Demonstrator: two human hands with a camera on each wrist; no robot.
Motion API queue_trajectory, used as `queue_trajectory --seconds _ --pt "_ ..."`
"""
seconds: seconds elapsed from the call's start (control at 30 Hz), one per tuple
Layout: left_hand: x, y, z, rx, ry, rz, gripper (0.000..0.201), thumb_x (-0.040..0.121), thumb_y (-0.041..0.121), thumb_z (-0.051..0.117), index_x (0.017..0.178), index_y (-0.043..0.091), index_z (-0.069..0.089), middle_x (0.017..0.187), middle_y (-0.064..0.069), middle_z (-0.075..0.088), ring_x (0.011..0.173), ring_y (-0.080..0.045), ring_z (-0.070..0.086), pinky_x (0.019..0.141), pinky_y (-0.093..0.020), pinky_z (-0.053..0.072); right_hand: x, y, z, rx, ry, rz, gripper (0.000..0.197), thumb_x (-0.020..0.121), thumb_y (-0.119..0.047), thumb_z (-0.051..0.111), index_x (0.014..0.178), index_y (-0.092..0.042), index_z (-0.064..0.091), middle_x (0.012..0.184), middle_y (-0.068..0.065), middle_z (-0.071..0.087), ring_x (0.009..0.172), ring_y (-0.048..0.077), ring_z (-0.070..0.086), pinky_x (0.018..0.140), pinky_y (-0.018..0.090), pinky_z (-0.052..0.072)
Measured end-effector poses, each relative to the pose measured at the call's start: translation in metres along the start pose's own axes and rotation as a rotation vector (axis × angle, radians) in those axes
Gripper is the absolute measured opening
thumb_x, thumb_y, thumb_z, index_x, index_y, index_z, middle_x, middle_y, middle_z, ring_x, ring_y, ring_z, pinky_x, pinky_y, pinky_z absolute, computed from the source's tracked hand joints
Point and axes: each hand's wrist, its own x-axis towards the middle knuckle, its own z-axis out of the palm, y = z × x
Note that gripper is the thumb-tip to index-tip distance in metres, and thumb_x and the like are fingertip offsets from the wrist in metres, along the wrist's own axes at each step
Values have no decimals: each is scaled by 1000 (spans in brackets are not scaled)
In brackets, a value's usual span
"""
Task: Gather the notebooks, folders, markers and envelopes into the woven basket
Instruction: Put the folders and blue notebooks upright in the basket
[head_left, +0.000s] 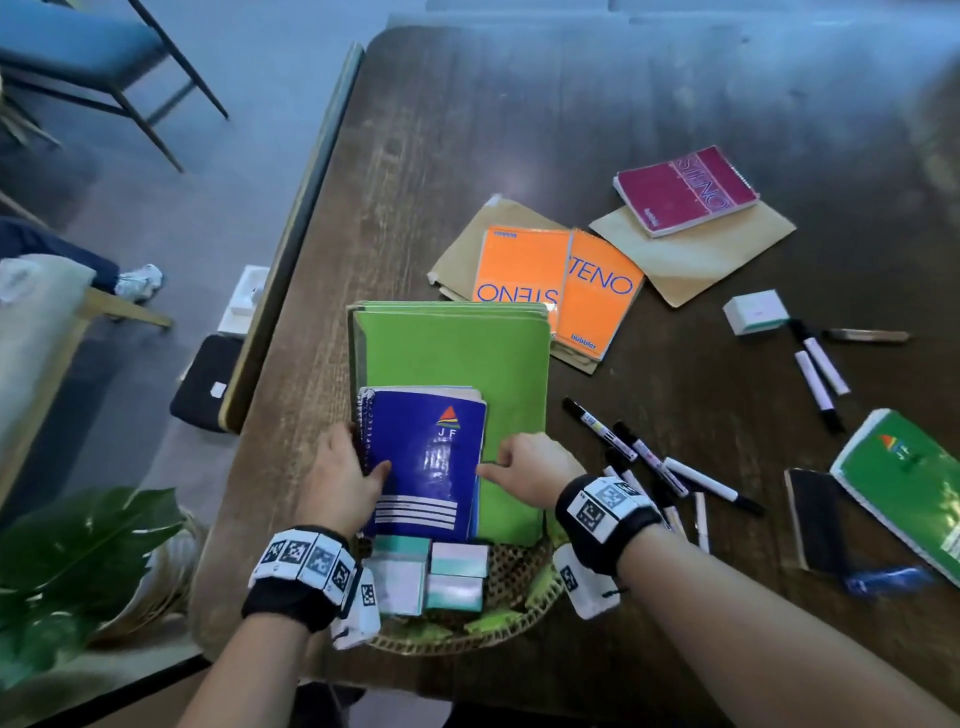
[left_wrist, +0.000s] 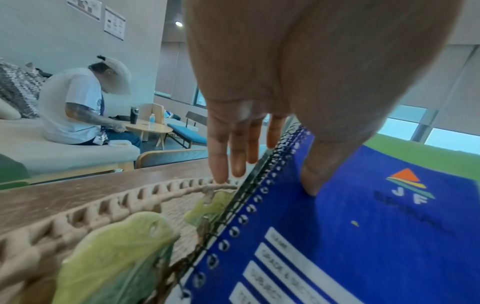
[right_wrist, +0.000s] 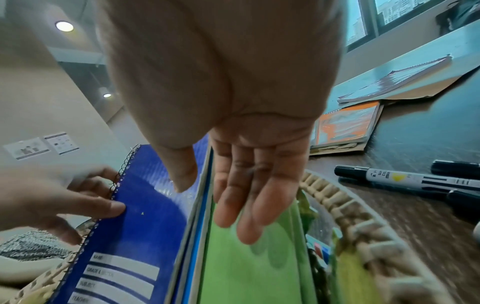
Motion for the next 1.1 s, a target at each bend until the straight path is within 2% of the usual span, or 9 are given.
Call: queue_trajectory --seconds 0.13,0.2,0.27,0.33,0.43,0.6,0.93,1.0,1.1 --pt "-23 24 -10 35 226 152 47 81 22 75 118 11 48 119 -12 49 107 -30 53 90 -45 48 -7 3 9 34 -61 -117 32 96 -50 56 83 -21 60 87 2 68 77 21 63 65 29 46" --pt "-37 32 -12 71 210 300 28 83 24 72 103 16 53 105 -2 51 94 -21 53 83 -39 50 -10 -1 20 41 -112 -165 28 95 -48 58 82 -23 59 86 0 66 78 21 62 65 28 43" --pt "-53 36 -9 145 -44 373 18 87 38 66 91 25 53 92 9 51 83 -12 54 79 -36 51 -10 -1 28 30 -140 -181 25 95 -47 59 85 -24 58 89 0 65 80 21 61 68 29 44" --pt "-72 34 -3 274 -347 342 26 88 57 59 92 32 53 97 13 53 91 -9 56 85 -36 51 -10 2 34 30 -155 -189 24 95 -46 59 85 -25 56 90 0 66 82 21 62 67 30 45" --pt "-92 23 8 511 -480 296 51 77 72 59 111 35 50 119 12 50 114 -15 49 96 -40 42 -14 5 40 31 -206 -206 22 94 -45 60 86 -25 56 93 0 67 85 21 63 71 32 52" --pt "-96 11 14 521 -513 179 77 72 57 75 132 29 37 136 2 42 125 -21 42 100 -46 45 -22 8 48 76 -254 -203 20 97 -42 58 94 -22 59 102 1 68 91 19 64 77 34 54" --pt "-90 15 14 572 -486 312 55 85 44 64 131 26 40 137 -1 44 123 -22 44 102 -39 45 -30 10 53 126 -251 -167 24 97 -38 59 102 -15 63 102 4 68 93 22 65 81 35 56" --pt "-90 21 13 601 -483 320 58 85 50 62 133 29 38 138 1 42 125 -20 43 105 -41 41 -30 15 49 153 -235 -147 24 97 -39 59 102 -16 64 101 4 68 90 21 64 76 32 54" --pt "-92 46 10 587 -354 381 53 87 61 54 130 35 41 130 7 43 118 -14 46 103 -36 40 -30 26 33 219 -207 -120 27 97 -40 59 107 -15 66 105 7 70 84 21 66 72 33 56"
